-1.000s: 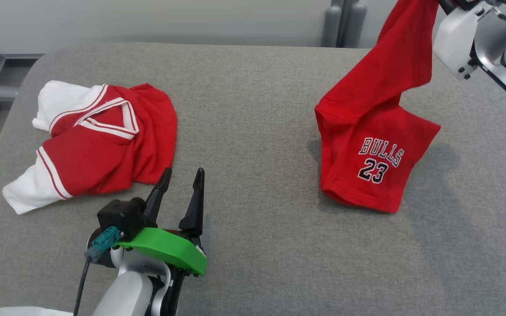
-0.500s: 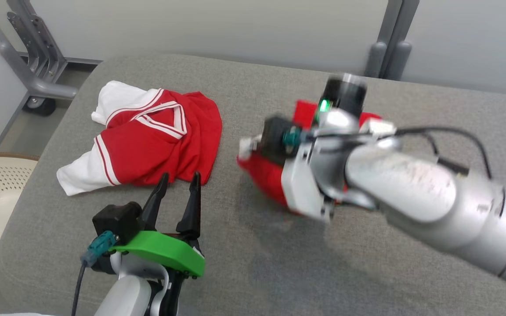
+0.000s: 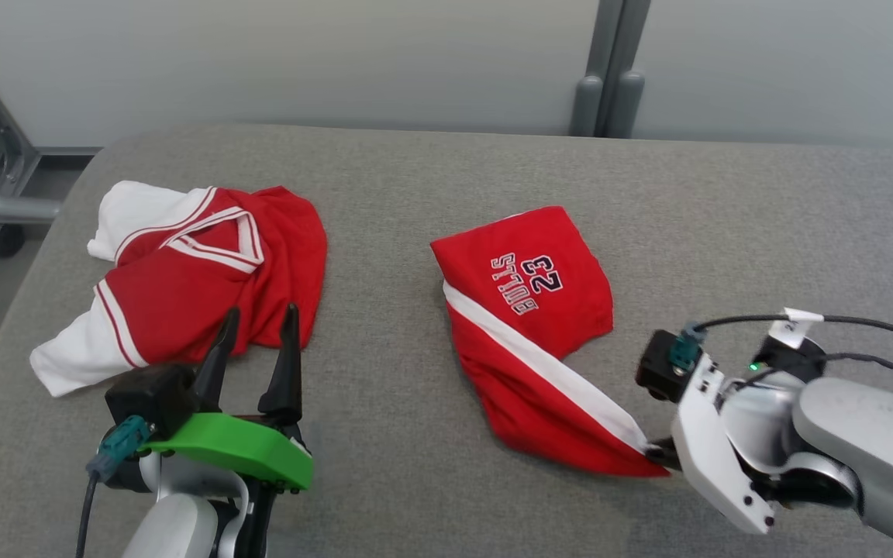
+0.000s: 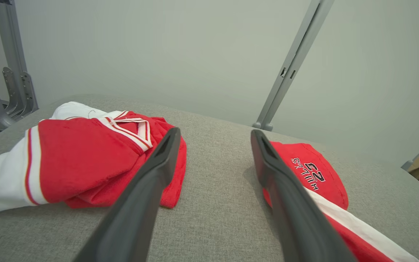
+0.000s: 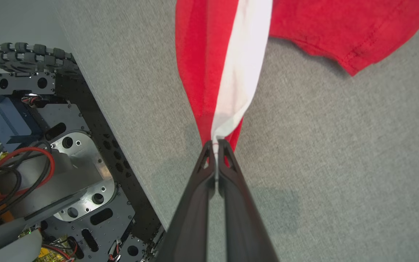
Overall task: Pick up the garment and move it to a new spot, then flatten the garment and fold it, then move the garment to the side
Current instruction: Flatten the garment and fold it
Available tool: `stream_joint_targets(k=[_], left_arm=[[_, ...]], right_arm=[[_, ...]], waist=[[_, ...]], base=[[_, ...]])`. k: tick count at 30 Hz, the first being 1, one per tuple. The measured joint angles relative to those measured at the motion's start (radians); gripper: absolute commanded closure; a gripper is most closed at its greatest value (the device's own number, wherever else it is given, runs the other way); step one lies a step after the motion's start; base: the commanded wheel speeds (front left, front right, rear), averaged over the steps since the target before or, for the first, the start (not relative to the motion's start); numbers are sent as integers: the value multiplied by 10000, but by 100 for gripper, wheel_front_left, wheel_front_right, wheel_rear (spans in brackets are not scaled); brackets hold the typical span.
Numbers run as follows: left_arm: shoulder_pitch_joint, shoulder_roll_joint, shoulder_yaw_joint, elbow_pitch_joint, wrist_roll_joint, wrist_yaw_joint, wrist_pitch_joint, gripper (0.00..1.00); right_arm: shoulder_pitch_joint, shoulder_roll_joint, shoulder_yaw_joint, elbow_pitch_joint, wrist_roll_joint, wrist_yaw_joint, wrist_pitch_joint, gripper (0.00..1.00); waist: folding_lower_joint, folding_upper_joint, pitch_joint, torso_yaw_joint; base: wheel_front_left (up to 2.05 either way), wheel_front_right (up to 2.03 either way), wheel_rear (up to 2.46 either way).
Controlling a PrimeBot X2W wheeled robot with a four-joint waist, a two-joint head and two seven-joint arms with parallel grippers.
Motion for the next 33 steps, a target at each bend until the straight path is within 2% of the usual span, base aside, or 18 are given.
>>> stream_joint_targets(k=[3, 9, 11, 13, 16, 18, 19, 24, 30, 31, 32, 33], left_arm=[[-9, 31, -119, -140, 52, 0, 130, 0], [-53, 61, -357, -368, 171, 0, 476, 0], [-138, 58, -518, -428, 236, 0, 589, 0], [-262, 67, -652, -412, 268, 0, 817, 0], [-246, 102, -1151, -186, 291, -132, 1411, 0], [-200, 111, -1751, 86, 196, -454, 2013, 0], [-103, 113, -2431, 313, 125, -823, 2686, 0], [-123, -21, -2736, 309, -297, -1185, 3235, 0], [-383, -92, -2667, 186, -397, -1317, 3436, 0], [-461, -90, -2623, 188, -393, -1317, 3438, 20], [-545, -92, -2575, 196, -393, -1317, 3436, 92], [-616, -100, -2495, 209, -393, -1317, 3436, 100]], right_arm=[[729, -878, 2, -115, 213, -88, 349, 100], [1406, -1856, -355, -451, 520, -1118, -48, 100], [1524, -2263, -717, -330, 420, -1461, -583, 100], [1492, -2711, -1162, 50, -255, -1837, -1398, 100], [1509, -2479, -1499, 196, -224, -2017, -2180, 100], [1563, -2056, -1643, 165, -38, -2119, -2663, 100], [1849, -1678, -1806, 113, 207, -2123, -3235, 100], [2116, -1338, -1812, 176, 286, -2121, -3753, 100], [2135, -1277, -1739, 334, 130, -2117, -4050, 100], [2135, -1210, -1735, 347, 92, -2117, -4142, 100], [2136, -1137, -1735, 355, 69, -2115, -4222, 100], [2136, -1081, -1735, 368, 67, -2113, -4280, 100]], waist=[[0, 0, -4, -372], [0, 0, 63, -1141], [0, 0, 109, -1403], [0, 0, 196, -1795], [0, 0, 296, -2191], [0, 0, 372, -2444], [0, 0, 522, -2746], [0, 0, 852, -3014], [0, 0, 1026, -3234], [0, 0, 1038, -3272], [0, 0, 1050, -3313], [0, 0, 1060, -3354]], base=[[0, 0, 0], [0, 0, 0], [0, 0, 0], [0, 0, 0], [0, 0, 0], [0, 0, 0], [0, 0, 0], [0, 0, 0], [0, 0, 0], [0, 0, 0], [0, 0, 0], [0, 0, 0]])
